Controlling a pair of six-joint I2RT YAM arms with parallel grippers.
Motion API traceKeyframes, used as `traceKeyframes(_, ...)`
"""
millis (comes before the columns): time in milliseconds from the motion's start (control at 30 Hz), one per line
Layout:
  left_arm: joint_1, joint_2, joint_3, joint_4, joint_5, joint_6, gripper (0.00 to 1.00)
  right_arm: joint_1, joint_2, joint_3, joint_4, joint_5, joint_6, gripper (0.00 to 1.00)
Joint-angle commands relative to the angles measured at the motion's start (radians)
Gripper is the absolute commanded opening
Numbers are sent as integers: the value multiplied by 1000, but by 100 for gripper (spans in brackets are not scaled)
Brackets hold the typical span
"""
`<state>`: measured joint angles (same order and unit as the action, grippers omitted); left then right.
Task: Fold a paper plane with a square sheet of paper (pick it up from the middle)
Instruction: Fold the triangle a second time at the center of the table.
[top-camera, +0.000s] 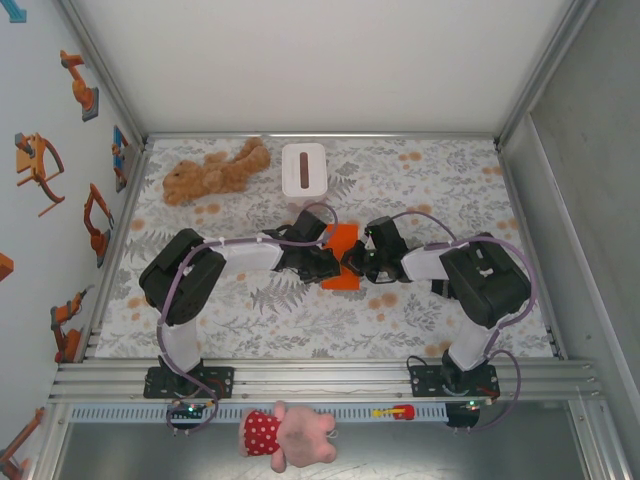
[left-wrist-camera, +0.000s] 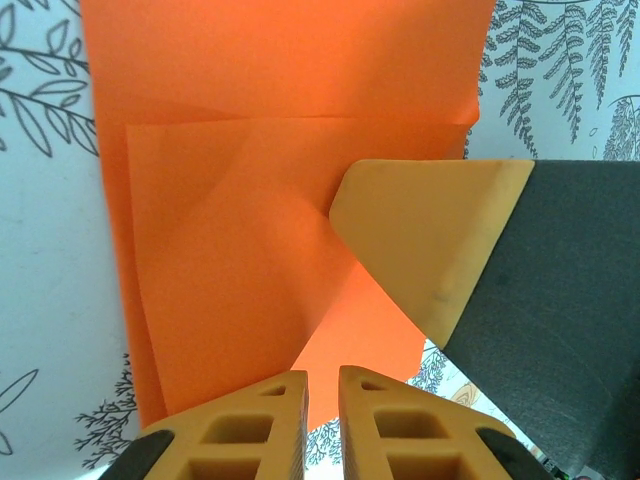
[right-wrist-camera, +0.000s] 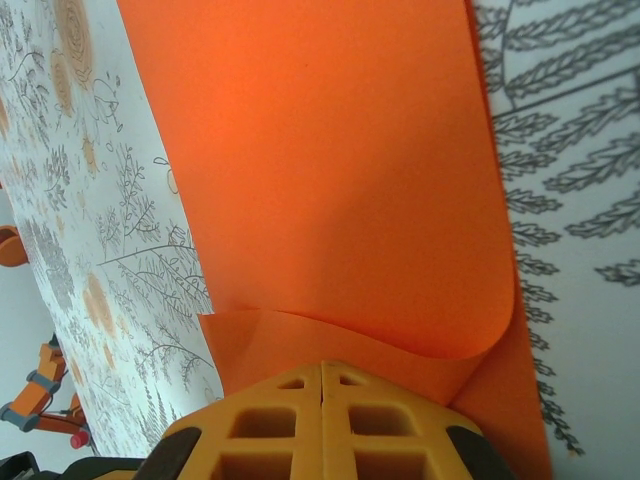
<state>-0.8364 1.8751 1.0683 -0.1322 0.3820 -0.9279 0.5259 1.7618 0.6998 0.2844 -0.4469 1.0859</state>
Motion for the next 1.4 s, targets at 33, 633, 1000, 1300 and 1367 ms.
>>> traceKeyframes(33, -1, 15, 11, -27, -9, 29, 16, -12, 70, -25, -178, 88, 6, 0)
traceKeyframes(633, -1, 25, 24, -116, -91, 66, 14, -15, 84, -24, -203, 93, -3, 0)
traceKeyframes(1000, -2, 27, 15, -190, -131, 77, 12, -19, 90, -25, -211, 96, -8, 0)
traceKeyframes(1300, -2, 43, -8, -216, -130, 65, 7, -46, -42, 103, -272, 33, -223, 0)
traceKeyframes(1367, -2, 49, -4, -219, -127, 64, 6, -46, -86, 182, -365, 32, -336, 0)
